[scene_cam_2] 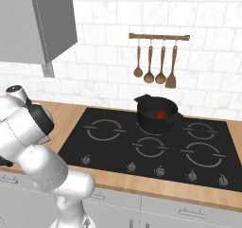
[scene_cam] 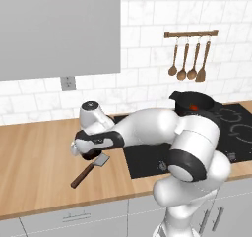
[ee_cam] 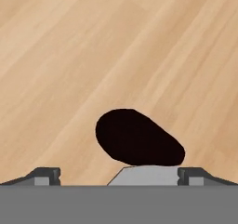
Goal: Put the avocado and tomato in the pot. Retrieve the spatula and lightly stir the vegetables in the pot.
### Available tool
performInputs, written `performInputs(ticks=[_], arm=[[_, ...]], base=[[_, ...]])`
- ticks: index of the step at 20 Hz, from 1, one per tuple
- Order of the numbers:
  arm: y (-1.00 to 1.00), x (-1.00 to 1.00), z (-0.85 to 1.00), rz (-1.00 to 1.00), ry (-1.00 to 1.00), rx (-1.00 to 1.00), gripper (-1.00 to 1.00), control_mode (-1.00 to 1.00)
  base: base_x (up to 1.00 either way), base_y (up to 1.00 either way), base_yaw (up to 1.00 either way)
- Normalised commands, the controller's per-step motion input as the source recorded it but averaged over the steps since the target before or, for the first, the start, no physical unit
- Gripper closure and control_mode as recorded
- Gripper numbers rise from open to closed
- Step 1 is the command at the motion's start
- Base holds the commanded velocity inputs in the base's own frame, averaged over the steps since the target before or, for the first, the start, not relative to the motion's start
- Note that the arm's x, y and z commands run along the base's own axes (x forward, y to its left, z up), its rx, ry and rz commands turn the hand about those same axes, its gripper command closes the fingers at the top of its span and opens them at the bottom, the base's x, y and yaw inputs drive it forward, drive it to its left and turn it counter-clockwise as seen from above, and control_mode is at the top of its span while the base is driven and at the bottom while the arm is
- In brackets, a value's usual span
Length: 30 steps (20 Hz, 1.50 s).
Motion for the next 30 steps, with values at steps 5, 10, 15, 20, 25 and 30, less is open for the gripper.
performInputs(ticks=[5, 10, 15, 20, 25, 30], arm=[[-0.13, 0.0, -0.06, 0.23, 0.0, 0.0, -1.0, -1.0], [-0.13, 0.0, -0.26, 0.25, 0.0, 0.0, -1.0, -1.0], [-0.01, 0.09, -0.31, 0.17, 0.0, -0.04, -1.0, -1.0], [0.04, 0.37, -0.26, 0.09, 0.0, -0.03, -1.0, -1.0], [0.28, 0.37, -0.13, 0.06, 0.0, -0.02, -1.0, -1.0], [0.38, 0.15, -0.14, 0.01, 0.02, -0.02, 1.0, -1.0]], base=[[0.0, 0.0, 0.0], [0.0, 0.0, 0.0], [0.0, 0.0, 0.0], [0.0, 0.0, 0.0], [0.0, 0.0, 0.0], [0.0, 0.0, 0.0]])
